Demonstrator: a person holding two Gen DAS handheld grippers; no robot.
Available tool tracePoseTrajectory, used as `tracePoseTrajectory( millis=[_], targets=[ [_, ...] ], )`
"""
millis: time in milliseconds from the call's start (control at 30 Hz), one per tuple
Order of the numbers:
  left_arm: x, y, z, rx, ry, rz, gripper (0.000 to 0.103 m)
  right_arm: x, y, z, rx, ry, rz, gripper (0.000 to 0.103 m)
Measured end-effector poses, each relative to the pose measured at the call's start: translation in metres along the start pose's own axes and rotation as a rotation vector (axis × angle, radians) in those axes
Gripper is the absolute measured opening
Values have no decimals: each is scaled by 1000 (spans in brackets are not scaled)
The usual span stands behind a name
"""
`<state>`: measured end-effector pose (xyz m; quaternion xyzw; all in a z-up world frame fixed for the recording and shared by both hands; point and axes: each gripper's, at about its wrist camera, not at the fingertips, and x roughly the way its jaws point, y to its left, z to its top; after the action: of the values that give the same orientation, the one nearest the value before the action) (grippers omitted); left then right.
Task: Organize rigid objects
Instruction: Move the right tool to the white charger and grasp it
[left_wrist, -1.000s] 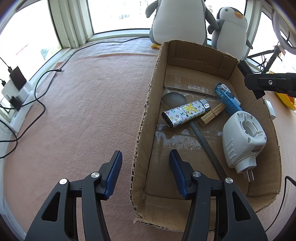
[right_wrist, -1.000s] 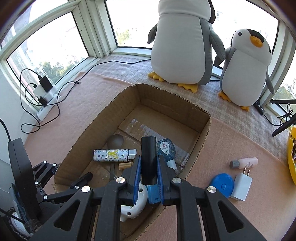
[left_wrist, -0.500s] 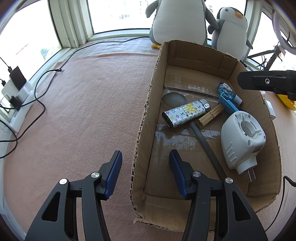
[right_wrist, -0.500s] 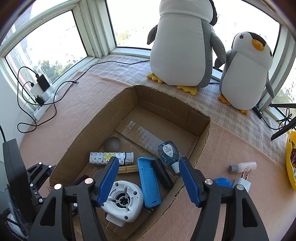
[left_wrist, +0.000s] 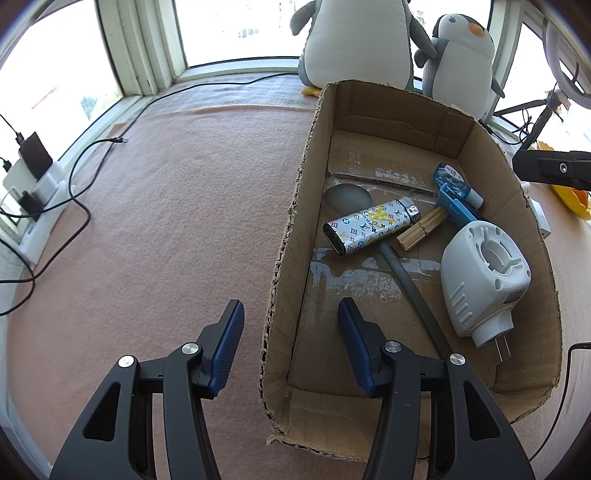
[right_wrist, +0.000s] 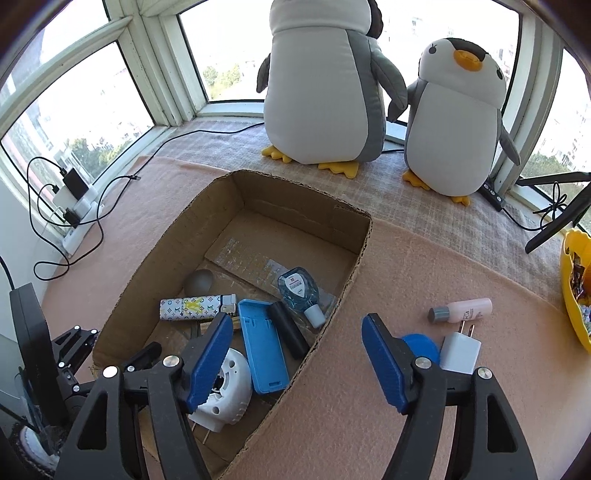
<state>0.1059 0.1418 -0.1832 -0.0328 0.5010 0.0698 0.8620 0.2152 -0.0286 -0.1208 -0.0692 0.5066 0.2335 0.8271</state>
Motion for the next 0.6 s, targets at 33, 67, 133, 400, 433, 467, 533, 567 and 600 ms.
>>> tracePoseTrajectory(
  millis=[33, 67, 133, 400, 433, 467, 533, 567, 600],
  targets=[
    [0, 0, 0, 0, 0, 0, 53, -2, -7, -2, 12, -2, -8, 69],
    [0, 0, 0, 0, 0, 0, 53, -4, -14, -5, 27, -4, -15, 69],
    [0, 0, 0, 1, 0, 0, 53, -9, -31, -9, 67, -7, -24, 69],
    [0, 0, 0, 1, 0, 0, 53, -16, -103, -25, 245, 33, -22, 69],
    [0, 0, 0, 2, 0, 1, 53, -15, -110, -27, 268, 37, -19, 69],
    [0, 0, 0, 3, 0, 2, 53, -15, -117, -29, 290, 39, -15, 69],
    [1, -1, 0, 3, 1, 3, 53, -15, -130, -32, 329, 42, -13, 69],
    [0, -1, 0, 4, 0, 4, 53, -14, -135, -34, 349, 44, -18, 69],
    [1, -1, 0, 4, 0, 5, 53, -13, -140, -36, 370, 47, -24, 69]
  ],
)
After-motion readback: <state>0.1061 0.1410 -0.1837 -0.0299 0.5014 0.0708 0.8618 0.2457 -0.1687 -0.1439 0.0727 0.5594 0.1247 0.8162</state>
